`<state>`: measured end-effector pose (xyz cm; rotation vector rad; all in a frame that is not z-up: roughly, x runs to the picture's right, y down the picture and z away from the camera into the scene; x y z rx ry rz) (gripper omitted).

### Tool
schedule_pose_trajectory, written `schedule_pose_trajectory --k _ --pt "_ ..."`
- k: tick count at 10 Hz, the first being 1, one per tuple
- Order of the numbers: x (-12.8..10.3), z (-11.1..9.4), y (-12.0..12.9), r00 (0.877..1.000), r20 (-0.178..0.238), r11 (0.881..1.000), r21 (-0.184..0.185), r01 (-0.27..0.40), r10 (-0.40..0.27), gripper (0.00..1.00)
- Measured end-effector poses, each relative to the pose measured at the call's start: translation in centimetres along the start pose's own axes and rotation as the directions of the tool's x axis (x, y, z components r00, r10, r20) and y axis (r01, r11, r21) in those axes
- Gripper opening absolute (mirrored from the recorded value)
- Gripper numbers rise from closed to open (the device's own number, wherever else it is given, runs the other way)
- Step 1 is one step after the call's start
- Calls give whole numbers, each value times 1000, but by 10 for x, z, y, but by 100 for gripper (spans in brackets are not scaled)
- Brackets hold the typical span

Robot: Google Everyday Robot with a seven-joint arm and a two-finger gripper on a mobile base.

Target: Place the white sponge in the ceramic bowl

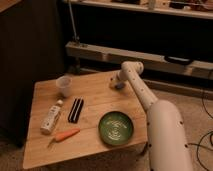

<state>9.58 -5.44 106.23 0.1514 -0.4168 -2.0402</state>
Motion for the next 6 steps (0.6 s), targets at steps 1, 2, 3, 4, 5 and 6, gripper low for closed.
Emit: schedule_pose_trajectory --k 1,2,3,4,5,6 --pt "0 1 0 1000 0 1000 6 -6 6 54" --pt "-1 1 0 1000 0 1000 8 -8 8 54" --pt "-2 1 0 1000 2 1000 8 -7 7 52" --pt "-2 1 0 1000 3 1000 8 -6 6 46" --pt "-2 1 1 1000 3 1000 6 -6 6 36" --pt "-2 1 1 1000 4 1000 7 -6 6 33"
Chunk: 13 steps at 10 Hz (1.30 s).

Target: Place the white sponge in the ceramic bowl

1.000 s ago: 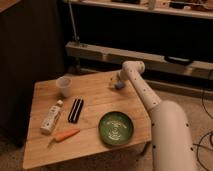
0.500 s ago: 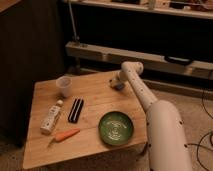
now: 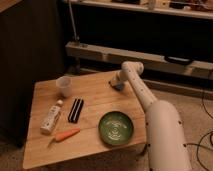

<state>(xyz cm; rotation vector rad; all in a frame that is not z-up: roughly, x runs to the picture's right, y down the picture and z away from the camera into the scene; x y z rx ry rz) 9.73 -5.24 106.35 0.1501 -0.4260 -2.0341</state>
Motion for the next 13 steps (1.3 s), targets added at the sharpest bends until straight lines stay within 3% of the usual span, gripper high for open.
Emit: schedule_pose_trajectory --k 3,4,5,9,11,13 --pt "-5 -6 -2 1000 3 1000 4 12 -12 33" --pt "-19 -21 -2 999 14 999 1 38 -38 33" --pt "-26 -45 -5 999 -1 999 3 50 -50 33" --pt "-22 -133 -30 990 -65 991 33 126 -124 33" --pt "-41 -167 -69 980 -78 981 47 188 -184 33" --pt "-78 -189 -105 973 -77 974 40 221 -217 33"
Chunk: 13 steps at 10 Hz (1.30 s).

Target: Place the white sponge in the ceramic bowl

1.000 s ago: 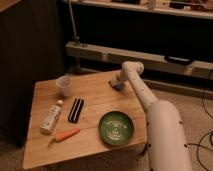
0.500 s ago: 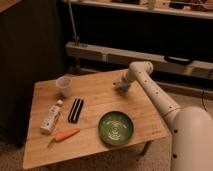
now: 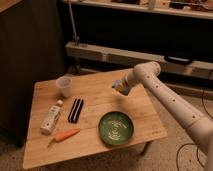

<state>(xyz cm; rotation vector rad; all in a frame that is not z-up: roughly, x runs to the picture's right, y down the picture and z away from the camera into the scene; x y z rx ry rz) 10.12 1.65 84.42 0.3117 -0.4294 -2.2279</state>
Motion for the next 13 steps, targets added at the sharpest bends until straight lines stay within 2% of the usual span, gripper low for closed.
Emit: schedule_pose_trajectory --k 2,4,5,6,8,10,12,13 --pt "-20 -14 -40 999 13 1000 7 30 -30 33" --pt "-51 -26 -82 997 52 998 32 55 -56 33" --pt "-60 -27 -94 996 66 997 49 60 -63 33" --pt "-77 -26 -108 994 87 995 81 55 -62 33" --pt "-87 -13 -120 991 104 990 119 74 -87 33" --pt "-99 10 -140 984 112 978 175 116 -137 51" --pt "-105 20 -150 977 122 966 215 144 -173 73" --pt "-107 22 -153 974 127 962 225 154 -185 79"
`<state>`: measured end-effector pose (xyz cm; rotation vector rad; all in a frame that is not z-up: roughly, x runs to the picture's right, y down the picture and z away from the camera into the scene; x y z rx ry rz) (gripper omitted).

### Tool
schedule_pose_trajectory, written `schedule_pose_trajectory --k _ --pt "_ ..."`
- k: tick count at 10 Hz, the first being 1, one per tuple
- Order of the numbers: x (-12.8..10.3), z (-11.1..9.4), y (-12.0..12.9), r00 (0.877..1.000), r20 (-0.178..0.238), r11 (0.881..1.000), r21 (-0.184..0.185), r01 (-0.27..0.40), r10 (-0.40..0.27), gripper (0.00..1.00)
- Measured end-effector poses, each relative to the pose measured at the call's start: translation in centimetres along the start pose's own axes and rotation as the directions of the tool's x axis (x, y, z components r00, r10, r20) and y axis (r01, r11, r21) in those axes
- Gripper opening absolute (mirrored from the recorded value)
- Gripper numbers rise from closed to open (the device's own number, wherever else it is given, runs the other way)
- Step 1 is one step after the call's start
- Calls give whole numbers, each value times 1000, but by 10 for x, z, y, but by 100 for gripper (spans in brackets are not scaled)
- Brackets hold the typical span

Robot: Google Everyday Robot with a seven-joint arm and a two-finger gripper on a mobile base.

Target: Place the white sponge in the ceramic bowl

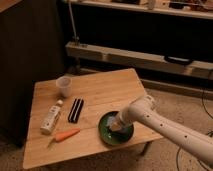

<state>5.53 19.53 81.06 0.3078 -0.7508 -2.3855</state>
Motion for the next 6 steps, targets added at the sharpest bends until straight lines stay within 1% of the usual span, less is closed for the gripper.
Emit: schedule_pose_trajectory --k 4,5,6 --pt "0 3 0 999 19 999 6 33 -33 80" --pt "2 4 0 999 13 999 13 38 -39 80" --pt "2 2 1 999 -4 999 22 38 -38 80"
